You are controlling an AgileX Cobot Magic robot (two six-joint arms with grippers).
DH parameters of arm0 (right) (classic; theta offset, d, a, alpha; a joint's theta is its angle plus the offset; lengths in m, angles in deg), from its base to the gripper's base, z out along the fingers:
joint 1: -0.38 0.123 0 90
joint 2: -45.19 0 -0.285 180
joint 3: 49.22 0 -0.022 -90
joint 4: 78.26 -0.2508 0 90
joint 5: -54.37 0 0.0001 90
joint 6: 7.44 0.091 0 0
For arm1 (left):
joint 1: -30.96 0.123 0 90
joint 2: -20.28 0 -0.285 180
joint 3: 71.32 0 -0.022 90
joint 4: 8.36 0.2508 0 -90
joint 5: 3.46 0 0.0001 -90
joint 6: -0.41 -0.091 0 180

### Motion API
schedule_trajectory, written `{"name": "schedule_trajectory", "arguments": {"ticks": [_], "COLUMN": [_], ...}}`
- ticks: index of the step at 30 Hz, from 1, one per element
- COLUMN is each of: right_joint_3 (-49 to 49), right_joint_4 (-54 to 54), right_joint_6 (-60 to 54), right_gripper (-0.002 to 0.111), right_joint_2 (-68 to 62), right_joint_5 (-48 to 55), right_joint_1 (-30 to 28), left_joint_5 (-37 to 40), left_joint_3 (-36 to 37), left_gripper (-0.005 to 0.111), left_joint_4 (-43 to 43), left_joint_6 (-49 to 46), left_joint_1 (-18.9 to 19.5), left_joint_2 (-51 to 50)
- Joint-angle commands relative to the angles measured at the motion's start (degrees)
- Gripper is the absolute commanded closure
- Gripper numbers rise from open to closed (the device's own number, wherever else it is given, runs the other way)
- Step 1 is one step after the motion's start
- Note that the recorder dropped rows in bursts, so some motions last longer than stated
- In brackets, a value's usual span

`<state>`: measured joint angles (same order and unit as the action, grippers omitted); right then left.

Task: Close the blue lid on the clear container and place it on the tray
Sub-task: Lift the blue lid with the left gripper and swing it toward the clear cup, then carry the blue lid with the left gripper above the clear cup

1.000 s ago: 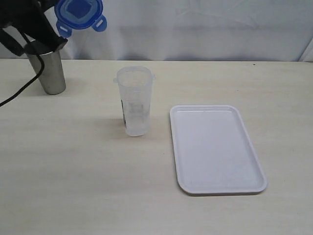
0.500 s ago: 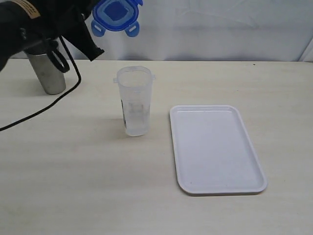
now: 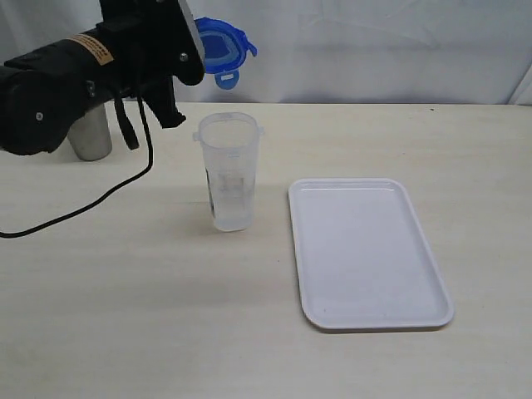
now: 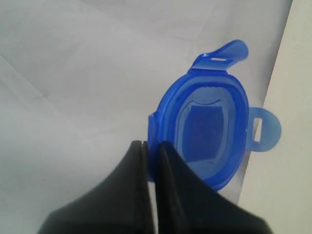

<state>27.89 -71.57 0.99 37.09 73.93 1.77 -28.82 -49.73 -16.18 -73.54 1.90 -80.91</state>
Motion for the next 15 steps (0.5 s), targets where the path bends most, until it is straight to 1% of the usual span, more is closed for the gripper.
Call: {"name": "schedule_trajectory", "arguments": {"ticks": [1,3,7,10,15], "right_joint_3": [0.11,0.11,0.11,0.11,0.11], "right_joint_4": [-0.23,-0.23,-0.23,-0.23,-0.23], "right_joint_6": [0.16,0.16,0.16,0.16,0.16], "right_gripper": [0.104,0.104,0.104,0.104,0.104], "right_joint_2": [0.31,0.31,0.31,0.31,0.31], "right_joint_5": [0.04,0.04,0.04,0.04,0.04], "right_joint_1": [0.09,0.09,0.09,0.09,0.09], "left_joint_5": [-1.23,-3.70,-12.61,-13.56,-10.39], "left_joint_3": [0.12,0.12,0.12,0.12,0.12], "left_gripper": [0.107,0.107,0.107,0.107,0.107], "left_joint_4": [-10.03,-17.38,-29.70,-34.18,-38.43], "left_joint_6": [-18.59,-27.06,-39.94,-42.77,-43.16], "left_joint_1": [-3.24,-4.93,-8.76,-10.36,-12.97], "left_joint_2": [0.12,0.12,0.12,0.12,0.12]}}
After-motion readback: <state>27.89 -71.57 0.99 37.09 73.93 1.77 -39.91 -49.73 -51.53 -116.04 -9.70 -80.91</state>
